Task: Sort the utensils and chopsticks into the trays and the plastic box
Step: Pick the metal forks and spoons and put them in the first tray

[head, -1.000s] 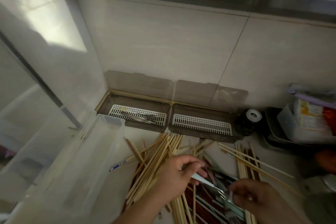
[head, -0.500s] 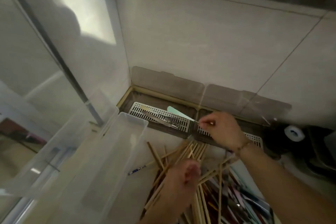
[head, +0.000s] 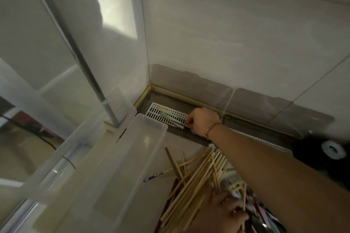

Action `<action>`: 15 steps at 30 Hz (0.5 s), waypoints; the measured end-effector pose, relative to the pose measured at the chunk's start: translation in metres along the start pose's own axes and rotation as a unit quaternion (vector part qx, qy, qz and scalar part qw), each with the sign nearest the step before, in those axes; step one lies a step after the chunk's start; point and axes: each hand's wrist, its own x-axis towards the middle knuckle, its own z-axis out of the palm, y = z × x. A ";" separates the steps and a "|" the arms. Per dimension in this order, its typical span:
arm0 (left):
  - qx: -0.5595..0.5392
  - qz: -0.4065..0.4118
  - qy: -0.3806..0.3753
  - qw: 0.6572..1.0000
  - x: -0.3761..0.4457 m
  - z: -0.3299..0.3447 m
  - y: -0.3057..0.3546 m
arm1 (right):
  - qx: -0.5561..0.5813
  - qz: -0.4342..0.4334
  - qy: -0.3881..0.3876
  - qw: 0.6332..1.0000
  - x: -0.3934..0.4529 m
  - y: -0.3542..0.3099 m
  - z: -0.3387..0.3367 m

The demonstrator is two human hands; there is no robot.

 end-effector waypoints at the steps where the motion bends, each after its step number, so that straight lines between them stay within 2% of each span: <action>1: 0.049 0.007 0.023 0.999 0.004 0.003 0.001 | -0.010 -0.012 -0.001 1.000 -0.001 0.002 0.001; 3: 0.133 0.024 0.044 0.990 0.003 0.002 0.007 | -0.021 -0.040 -0.002 0.999 -0.009 0.009 0.001; 4: 0.135 0.026 0.046 0.989 0.007 -0.001 0.009 | -0.012 -0.051 0.001 0.999 -0.015 0.013 0.001; 7: 0.146 -0.012 -0.004 0.989 0.018 0.002 0.016 | 0.075 -0.071 0.039 0.994 -0.049 0.030 -0.003; 11: 0.148 -0.018 0.011 0.989 0.018 0.001 0.024 | 0.155 -0.083 0.199 0.964 -0.136 0.061 0.004; 12: 0.166 -0.011 0.018 0.986 0.018 0.001 0.027 | 0.163 -0.070 0.214 0.961 -0.162 0.071 0.010; 13: 0.159 -0.039 -0.016 0.986 0.016 -0.003 0.033 | 0.162 -0.044 0.211 0.963 -0.187 0.081 0.017; 15: 0.161 -0.047 0.009 0.986 0.018 -0.001 0.037 | 0.149 0.036 0.160 0.975 -0.235 0.099 0.035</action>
